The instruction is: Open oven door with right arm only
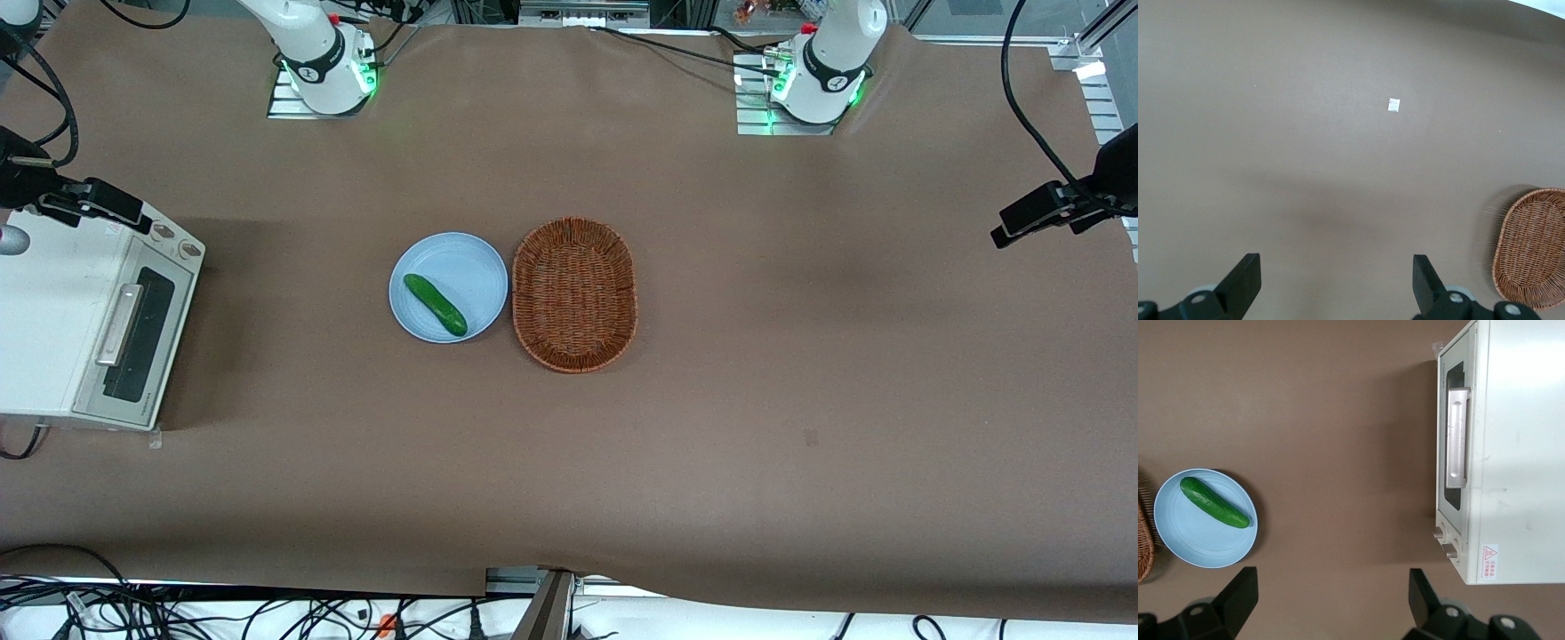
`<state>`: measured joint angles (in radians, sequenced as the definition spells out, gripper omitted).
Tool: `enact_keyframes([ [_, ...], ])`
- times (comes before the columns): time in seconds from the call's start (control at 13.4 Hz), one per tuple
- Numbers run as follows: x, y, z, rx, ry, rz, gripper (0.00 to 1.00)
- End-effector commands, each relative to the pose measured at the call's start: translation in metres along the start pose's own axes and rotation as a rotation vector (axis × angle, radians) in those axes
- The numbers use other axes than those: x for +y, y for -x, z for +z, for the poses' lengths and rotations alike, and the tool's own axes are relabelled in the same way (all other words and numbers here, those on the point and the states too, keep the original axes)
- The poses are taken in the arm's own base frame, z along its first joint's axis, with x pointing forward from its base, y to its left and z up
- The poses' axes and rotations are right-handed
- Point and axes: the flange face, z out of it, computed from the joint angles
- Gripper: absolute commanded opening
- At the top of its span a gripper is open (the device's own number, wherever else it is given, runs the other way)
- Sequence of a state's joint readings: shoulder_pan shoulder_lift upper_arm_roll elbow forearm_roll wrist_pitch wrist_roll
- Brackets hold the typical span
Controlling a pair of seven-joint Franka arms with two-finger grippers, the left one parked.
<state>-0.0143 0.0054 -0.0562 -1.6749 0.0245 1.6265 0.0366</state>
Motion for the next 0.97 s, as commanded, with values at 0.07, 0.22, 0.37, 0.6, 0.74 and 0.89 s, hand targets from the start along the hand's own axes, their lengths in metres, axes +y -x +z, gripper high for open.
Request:
enact_keyframes([
  [0.07, 0.002, 0.006, -0.003, 0.001, 0.011, -0.008, 1.00],
  [0.22, 0.000, 0.006, -0.003, 0.003, 0.010, -0.003, 1.00],
  [0.37, -0.002, 0.005, -0.004, 0.005, 0.012, -0.004, 1.00],
  [0.6, -0.008, 0.001, 0.004, -0.019, 0.019, -0.016, 1.00],
  [0.74, -0.007, -0.001, 0.020, -0.073, 0.056, -0.017, 1.00],
  [0.89, -0.020, -0.009, 0.045, -0.124, 0.143, -0.051, 1.00],
])
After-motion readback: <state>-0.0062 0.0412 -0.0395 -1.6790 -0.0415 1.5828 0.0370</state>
